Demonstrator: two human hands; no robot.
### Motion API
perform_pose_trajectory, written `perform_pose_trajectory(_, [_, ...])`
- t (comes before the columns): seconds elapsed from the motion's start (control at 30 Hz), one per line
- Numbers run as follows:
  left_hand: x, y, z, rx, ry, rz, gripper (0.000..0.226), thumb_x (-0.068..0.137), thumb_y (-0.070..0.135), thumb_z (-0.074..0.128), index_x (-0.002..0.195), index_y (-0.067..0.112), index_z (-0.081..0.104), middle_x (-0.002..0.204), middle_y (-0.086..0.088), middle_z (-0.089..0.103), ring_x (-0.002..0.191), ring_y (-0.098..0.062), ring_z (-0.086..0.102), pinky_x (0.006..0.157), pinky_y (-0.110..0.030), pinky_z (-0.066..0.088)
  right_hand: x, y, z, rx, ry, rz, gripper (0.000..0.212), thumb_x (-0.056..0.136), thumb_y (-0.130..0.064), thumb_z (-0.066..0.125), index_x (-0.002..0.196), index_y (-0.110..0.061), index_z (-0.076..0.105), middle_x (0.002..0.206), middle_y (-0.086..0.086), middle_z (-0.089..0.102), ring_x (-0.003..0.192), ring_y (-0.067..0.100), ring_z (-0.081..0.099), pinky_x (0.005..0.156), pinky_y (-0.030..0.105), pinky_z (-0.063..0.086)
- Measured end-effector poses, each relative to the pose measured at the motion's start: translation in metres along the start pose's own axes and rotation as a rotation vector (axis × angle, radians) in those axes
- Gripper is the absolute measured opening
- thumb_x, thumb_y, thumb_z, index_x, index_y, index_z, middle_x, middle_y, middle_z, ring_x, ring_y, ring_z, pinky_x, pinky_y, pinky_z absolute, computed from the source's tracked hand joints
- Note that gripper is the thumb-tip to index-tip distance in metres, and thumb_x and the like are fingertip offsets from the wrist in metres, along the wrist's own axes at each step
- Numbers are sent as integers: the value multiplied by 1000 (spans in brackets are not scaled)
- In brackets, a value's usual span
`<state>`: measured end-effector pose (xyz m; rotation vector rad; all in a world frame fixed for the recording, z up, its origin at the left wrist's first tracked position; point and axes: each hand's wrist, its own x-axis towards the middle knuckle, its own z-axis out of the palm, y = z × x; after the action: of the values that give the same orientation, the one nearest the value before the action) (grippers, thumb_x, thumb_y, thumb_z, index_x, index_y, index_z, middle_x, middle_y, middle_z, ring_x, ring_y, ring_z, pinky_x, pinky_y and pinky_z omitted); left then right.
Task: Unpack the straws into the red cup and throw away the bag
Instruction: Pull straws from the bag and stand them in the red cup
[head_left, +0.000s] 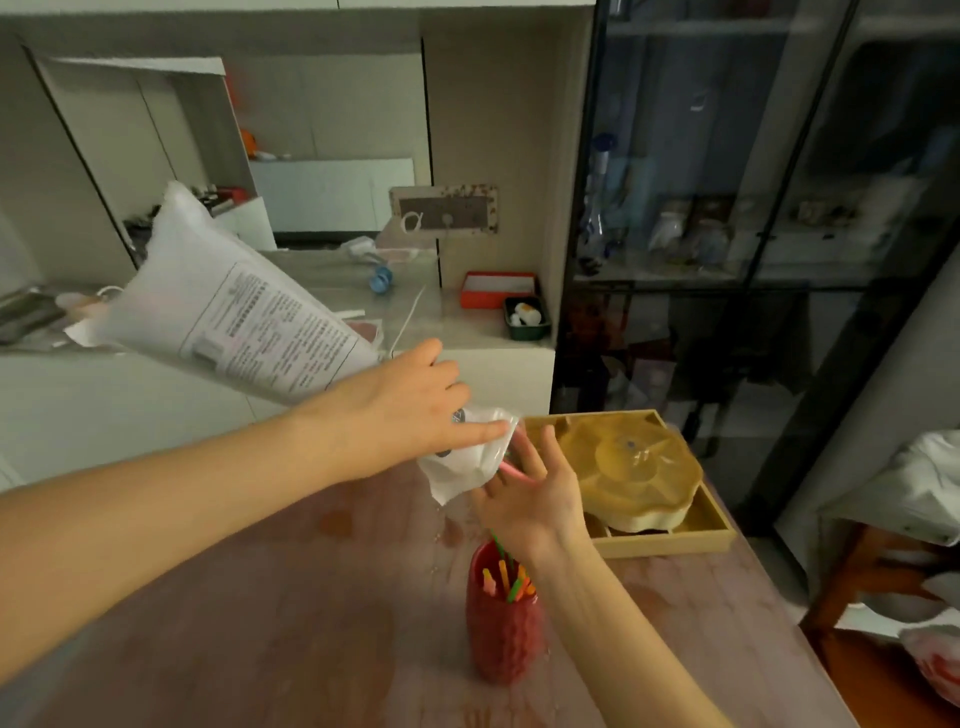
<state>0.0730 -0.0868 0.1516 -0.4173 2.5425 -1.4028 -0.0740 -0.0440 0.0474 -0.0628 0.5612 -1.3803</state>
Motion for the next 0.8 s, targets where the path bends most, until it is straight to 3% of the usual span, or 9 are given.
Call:
perform_pose_trajectory(0.23, [17,12,-7,55,-20,98,73,83,8,59,140,21,17,87,-5,56,80,-27,47,72,-40,21,3,11,-8,206,32,154,50,94,-44,46,121,-6,62,120,21,65,114,35,60,104,46,42])
perform_pose_trajectory(0.33, [13,21,-7,-26,-65,19,66,86,6,51,141,19,17,91,-7,58,84,-28,50,77,-41,30,6,11,-14,187,42,117,39,95,-40,45,109,-8,63,130,18,60,120,33,57,107,46,39])
perform_pose_trajectory(0.43, [1,39,0,-250,-142,-98,75,84,2,46,144,18,6,105,-11,56,92,-31,51,76,-38,31,6,9,-21,98,37,48,48,94,-47,46,114,-5,59,131,18,59,120,34,55,108,47,37])
perform_pose_trajectory(0.53, [-18,51,10,-359,-68,-294,93,54,0,69,138,18,33,77,-6,59,67,-25,54,58,-32,29,-2,5,-23,-8,-53,-8,64,86,-58,48,124,-7,54,126,14,62,121,32,55,108,49,36])
perform_pose_trajectory(0.6, [-26,61,22,-440,21,-430,100,39,-2,73,132,19,42,64,-1,54,56,-20,50,52,-29,28,-9,7,-23,-184,-108,-43,66,81,-61,46,120,-9,59,120,10,66,116,27,59,102,44,43])
perform_pose_trajectory(0.7, [-29,76,25,-530,59,-504,103,36,-1,74,131,20,39,64,2,51,57,-19,49,53,-27,32,-13,15,-18,-466,-158,-95,51,80,-57,48,104,-18,71,107,9,72,100,24,66,87,39,49])
perform_pose_trajectory(0.8, [-33,90,28,-577,58,-536,103,38,3,76,132,21,38,66,3,50,58,-19,49,54,-28,32,-13,23,-12,-561,-54,-198,30,82,-51,54,95,-34,75,102,-2,73,99,19,68,96,43,50])
